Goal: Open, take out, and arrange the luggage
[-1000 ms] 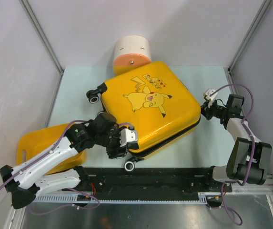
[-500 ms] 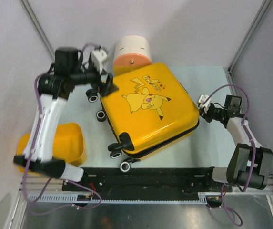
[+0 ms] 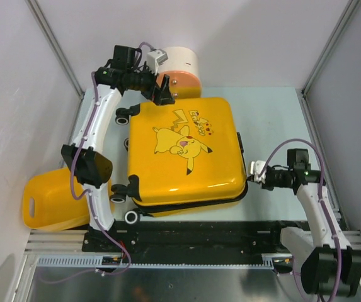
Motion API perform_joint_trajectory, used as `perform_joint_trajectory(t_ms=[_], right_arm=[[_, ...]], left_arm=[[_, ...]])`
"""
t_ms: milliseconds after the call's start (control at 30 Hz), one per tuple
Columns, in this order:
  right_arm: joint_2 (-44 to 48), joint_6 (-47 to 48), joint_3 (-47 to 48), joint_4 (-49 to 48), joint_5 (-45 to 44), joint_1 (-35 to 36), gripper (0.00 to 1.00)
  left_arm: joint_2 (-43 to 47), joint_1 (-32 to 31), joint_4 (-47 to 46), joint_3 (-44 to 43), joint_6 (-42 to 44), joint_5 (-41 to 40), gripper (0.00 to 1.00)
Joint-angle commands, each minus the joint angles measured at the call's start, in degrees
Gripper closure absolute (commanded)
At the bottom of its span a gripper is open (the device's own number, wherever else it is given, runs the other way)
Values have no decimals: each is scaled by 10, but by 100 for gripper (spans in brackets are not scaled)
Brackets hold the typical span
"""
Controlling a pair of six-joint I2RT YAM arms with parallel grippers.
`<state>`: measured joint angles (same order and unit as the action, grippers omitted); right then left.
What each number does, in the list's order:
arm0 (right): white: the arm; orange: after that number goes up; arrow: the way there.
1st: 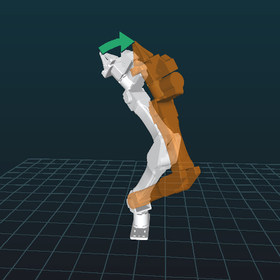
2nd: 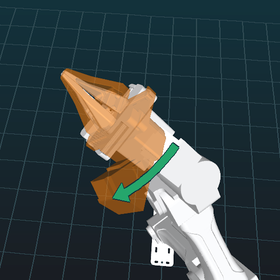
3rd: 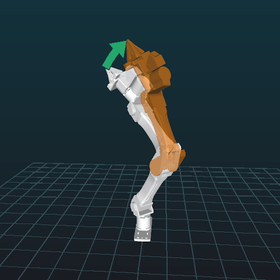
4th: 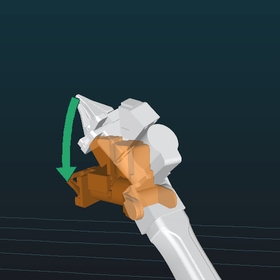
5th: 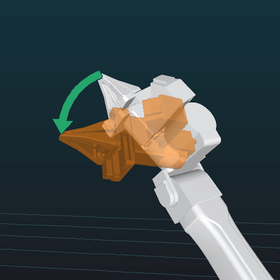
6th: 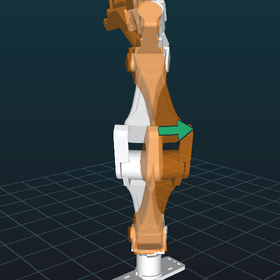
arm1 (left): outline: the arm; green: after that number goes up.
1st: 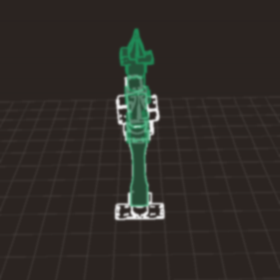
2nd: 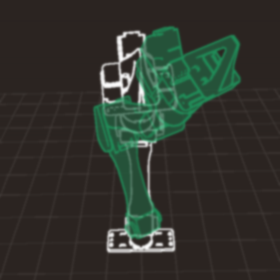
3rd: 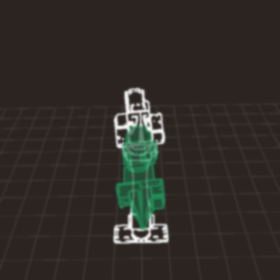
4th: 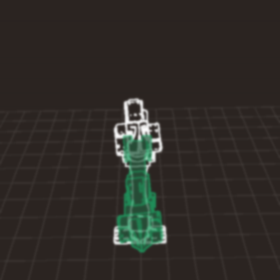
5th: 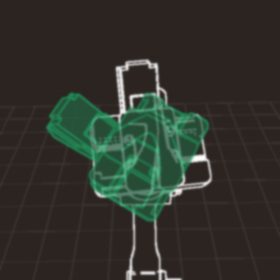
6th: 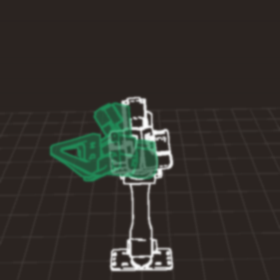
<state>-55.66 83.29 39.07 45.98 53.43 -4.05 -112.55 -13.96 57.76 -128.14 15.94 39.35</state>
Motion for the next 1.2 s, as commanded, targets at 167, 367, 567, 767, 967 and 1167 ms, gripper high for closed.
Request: perform_joint_trajectory(t_ms=[167,367,567,767,967,1167], right_arm=[[99,-39,-44,127,52,28,100],[87,-123,-44,4,31,2,100],[16,-139,-29,-135,29,-58,100],[-19,-110,-14,-87,33,-44,100],[-12,-113,-20,-64,44,-45,100],[6,-122,-26,-62,57,-30,100]], left_arm=[[-94,-90,-18,-48,-24,-10,1],[-114,-146,-18,13,-12,12,17],[-88,-195,-19,118,14,28,38],[-15,-163,-19,107,-8,35,15],[130,-8,-30,153,-80,47,0],[238,167,-42,300,-84,42,0]])
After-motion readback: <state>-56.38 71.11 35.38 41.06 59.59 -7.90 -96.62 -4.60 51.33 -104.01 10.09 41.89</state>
